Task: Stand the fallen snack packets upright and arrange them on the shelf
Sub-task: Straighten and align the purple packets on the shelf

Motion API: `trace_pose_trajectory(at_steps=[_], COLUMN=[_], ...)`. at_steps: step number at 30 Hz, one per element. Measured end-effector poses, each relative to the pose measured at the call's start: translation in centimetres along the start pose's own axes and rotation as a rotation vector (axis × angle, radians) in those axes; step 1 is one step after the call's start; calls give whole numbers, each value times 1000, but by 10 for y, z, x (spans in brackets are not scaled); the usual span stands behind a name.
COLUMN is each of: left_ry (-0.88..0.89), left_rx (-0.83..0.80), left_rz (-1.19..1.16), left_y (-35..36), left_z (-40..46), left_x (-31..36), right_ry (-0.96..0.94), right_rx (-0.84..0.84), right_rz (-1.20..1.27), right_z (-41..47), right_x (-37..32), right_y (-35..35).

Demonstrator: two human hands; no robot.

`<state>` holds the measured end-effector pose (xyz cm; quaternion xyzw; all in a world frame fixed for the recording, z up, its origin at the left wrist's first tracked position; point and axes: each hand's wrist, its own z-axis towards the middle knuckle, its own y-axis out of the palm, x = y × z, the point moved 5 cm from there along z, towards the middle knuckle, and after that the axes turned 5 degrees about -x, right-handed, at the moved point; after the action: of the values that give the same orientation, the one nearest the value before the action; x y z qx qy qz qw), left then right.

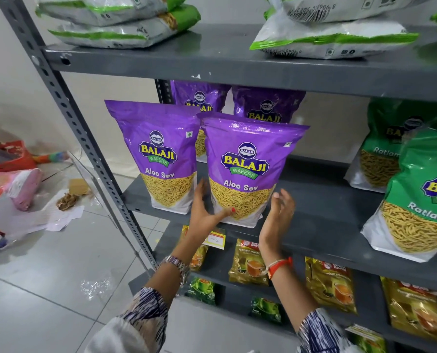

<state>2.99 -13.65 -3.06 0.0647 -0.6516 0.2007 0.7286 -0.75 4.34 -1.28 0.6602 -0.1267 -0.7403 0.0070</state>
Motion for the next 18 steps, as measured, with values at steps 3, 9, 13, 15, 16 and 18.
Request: trace_pose_trajectory(at_steps=[3,9,13,15,16,18], left_ry=[132,131,26,2,-2,-31], left_rx=[307,577,431,374,361,344], left_rz=[-5,4,-107,-172,-187,-189], left_y=[-32,-88,-100,-102,-103,-106], left_z=[-29,-32,-16,-10,-7,-4], left_x=[0,-11,-17,-18,-19,-18], right_ry=[-58,1,192,244,253,290], right_rx=[-42,-551,-759,-767,-765,-771], right_rz=[-36,-176,-223,-215,-200,-196], right_z=[-31,-79,-83,-82,-81,-80], right_x=[16,32,40,39,40,43], right_y=[7,78,121,133,140,149])
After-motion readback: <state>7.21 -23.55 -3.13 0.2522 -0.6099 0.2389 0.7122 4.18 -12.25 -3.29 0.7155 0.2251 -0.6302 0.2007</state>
